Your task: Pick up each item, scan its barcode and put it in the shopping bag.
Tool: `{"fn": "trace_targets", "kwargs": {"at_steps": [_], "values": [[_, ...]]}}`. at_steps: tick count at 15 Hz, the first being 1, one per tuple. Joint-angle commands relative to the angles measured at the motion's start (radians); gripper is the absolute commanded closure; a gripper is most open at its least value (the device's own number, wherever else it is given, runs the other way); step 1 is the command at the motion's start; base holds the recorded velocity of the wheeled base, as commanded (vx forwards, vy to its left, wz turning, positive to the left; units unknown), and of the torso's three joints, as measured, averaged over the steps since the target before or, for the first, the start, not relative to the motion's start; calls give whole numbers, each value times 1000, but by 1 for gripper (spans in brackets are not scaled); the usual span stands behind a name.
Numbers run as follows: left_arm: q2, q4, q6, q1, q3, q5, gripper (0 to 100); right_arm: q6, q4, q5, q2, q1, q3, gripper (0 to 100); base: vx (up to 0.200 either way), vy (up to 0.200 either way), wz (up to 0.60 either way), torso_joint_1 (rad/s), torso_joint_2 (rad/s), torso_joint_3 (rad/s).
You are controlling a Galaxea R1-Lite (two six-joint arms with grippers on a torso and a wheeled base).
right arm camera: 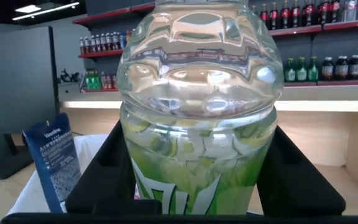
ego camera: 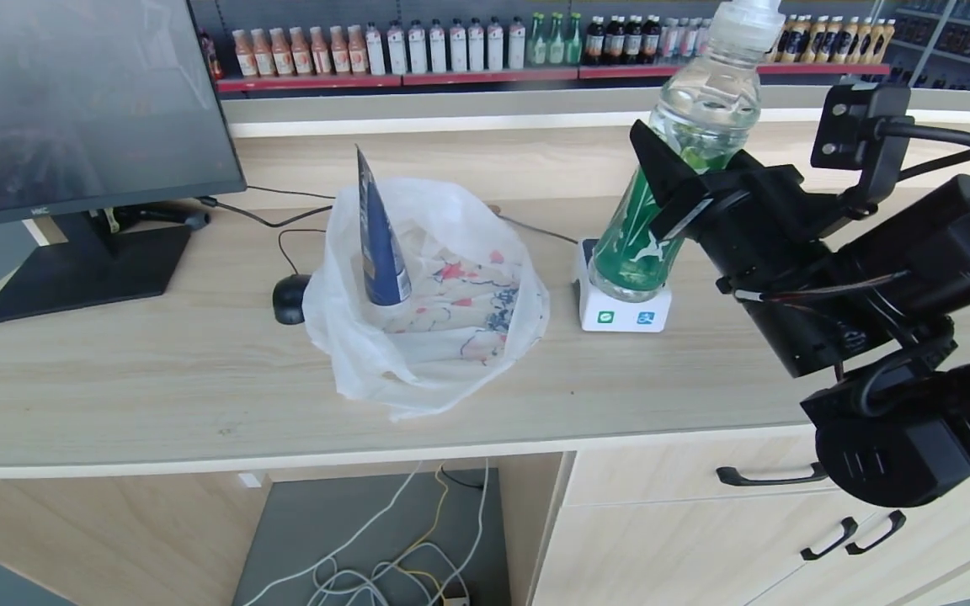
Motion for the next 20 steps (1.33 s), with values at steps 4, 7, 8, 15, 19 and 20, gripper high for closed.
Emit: {"fn": "trace_targets", "kwargs": {"at_steps": [4, 7, 8, 15, 19, 20], "values": [[0, 0, -1, 0, 0, 1, 0, 1, -1, 0, 22, 1, -18, 100, 0, 200, 0, 0, 0, 1], [0, 0, 1, 0, 0, 0, 0, 1, -1, 0, 23, 1, -15, 100, 0, 67, 0, 1, 1, 2], [2, 0, 1, 0, 0, 0, 0, 1, -1, 0, 23, 1, -15, 100, 0, 0, 0, 0, 0, 0], [0, 0, 1, 0, 0, 0, 0, 7, -1, 2, 77, 7, -52, 100, 0, 0, 0, 0, 0, 0], [0, 0, 1, 0, 0, 0, 0, 14, -1, 2, 167, 15, -117, 100, 0, 0, 0, 0, 0, 0], [2, 0, 1, 0, 0, 0, 0, 12, -1, 2, 193, 13, -136, 100, 0, 0, 0, 0, 0, 0]]}}
